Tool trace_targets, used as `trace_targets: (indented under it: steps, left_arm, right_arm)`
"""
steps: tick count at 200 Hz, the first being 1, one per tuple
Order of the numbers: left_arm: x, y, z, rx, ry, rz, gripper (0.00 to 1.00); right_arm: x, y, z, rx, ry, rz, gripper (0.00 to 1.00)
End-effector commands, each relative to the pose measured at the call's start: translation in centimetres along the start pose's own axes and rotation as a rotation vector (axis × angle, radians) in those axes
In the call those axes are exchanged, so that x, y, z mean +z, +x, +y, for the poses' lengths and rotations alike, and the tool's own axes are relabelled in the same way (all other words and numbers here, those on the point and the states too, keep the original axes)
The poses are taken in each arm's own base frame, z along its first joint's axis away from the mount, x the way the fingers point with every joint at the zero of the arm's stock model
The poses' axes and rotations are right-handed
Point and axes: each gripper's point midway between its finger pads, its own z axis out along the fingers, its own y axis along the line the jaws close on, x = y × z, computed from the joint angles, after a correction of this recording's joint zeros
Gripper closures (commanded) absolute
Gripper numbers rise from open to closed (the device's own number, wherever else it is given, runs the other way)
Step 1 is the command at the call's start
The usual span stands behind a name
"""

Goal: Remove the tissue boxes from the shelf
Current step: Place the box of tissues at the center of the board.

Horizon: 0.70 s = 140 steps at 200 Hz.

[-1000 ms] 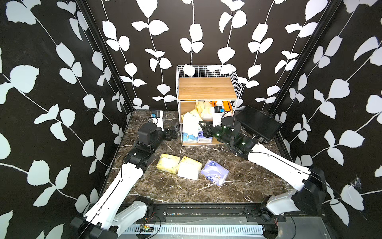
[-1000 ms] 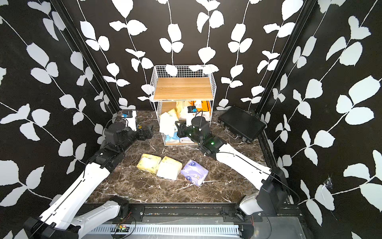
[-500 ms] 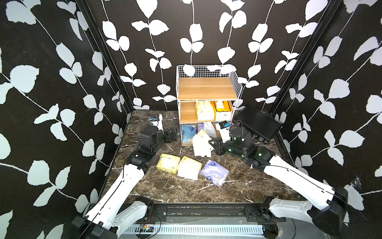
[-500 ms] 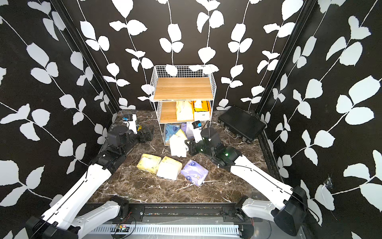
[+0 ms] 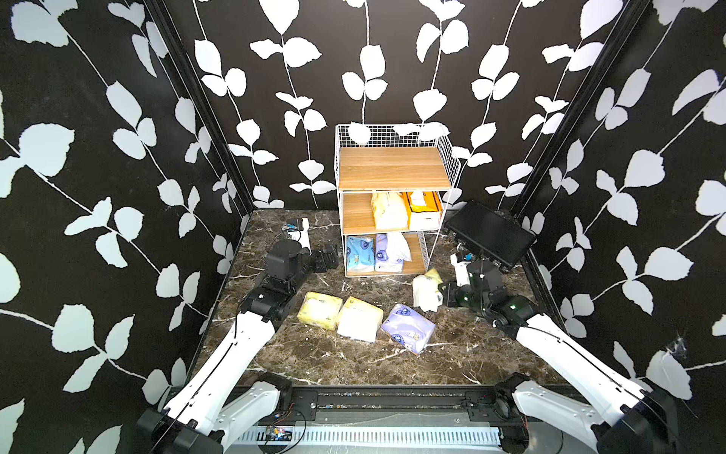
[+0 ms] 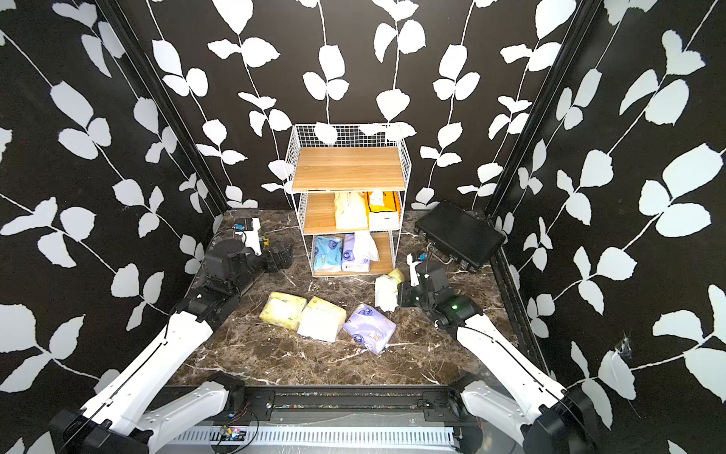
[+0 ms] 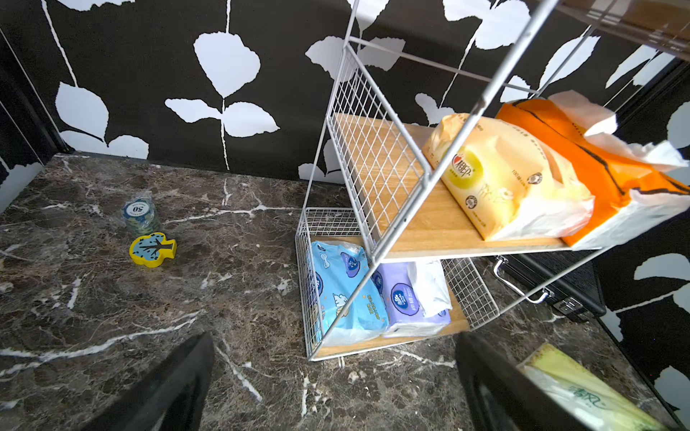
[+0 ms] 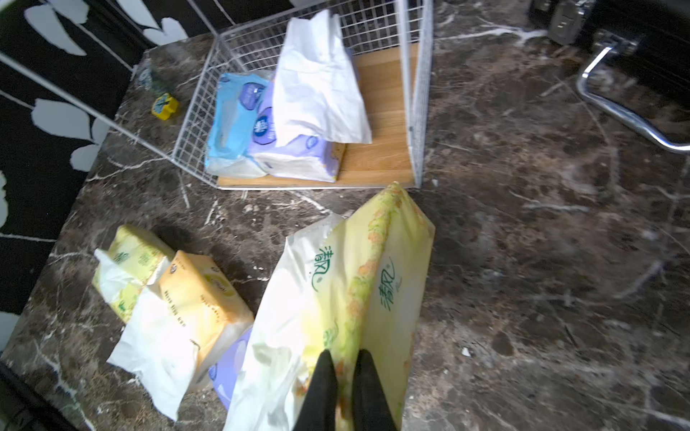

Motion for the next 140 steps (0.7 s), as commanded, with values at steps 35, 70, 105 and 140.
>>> trace_targets:
  steps: [35, 70, 105, 140]
  left_arm:
    - [0.2, 0.0, -0.1, -0.006, 0.015, -0.014, 0.01]
    - [0.5, 0.3, -0.2, -0.010, 0.020, -0.009, 0.01]
    - [0.7, 0.5, -0.2, -0.022, 0.028, -0.008, 0.01]
    - [1.0, 1.0, -0.3, -0.034, 0.034, 0.003, 0.01]
  right_arm:
    - [0.1, 1.1, -6.0, 0.167, 0.106, -0.017, 1.00]
    - [0.8, 2.8, -8.8, 0.257, 0.150, 0.004, 1.00]
    - [0.3, 3.8, -10.1, 0.279, 0.204, 0.007, 0.93]
    - [-1.1, 3.5, -10.4, 0.275, 0.239, -0.027, 0.45]
